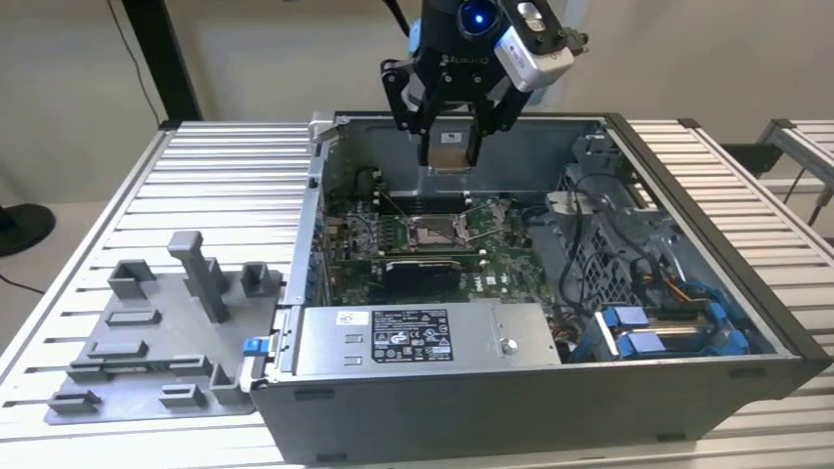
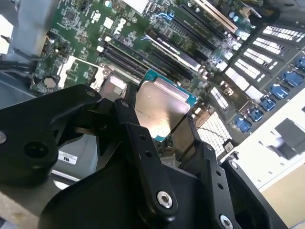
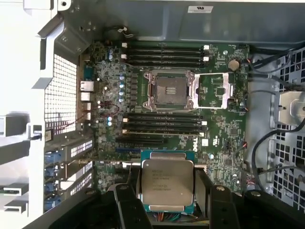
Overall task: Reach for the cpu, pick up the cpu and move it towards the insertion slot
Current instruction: 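Pick up the cpu and move it towards the insertion slot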
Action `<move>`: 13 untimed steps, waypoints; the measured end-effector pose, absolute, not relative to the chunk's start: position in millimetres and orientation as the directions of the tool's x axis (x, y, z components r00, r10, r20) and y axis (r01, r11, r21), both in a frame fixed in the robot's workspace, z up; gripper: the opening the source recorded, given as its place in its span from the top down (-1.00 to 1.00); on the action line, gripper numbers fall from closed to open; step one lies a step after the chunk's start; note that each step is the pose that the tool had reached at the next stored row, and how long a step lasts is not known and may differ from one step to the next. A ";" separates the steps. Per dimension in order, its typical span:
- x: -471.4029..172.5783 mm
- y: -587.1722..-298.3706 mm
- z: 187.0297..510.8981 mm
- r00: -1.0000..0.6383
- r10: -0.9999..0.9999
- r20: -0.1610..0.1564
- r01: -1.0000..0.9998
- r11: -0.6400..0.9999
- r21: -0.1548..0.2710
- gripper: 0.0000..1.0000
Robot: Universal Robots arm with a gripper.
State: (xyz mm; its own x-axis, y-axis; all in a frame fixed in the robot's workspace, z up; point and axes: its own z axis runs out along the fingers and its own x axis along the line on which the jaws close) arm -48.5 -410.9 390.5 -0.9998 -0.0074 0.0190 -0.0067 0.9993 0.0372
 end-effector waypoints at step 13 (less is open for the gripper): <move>-48.5 -391.0 390.4 -1.000 -0.007 0.019 -0.007 0.999 0.037 1.00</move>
State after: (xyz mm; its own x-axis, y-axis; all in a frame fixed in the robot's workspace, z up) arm -48.5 -391.0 390.4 -0.9998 -0.0074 0.0189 -0.0067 0.9993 0.0372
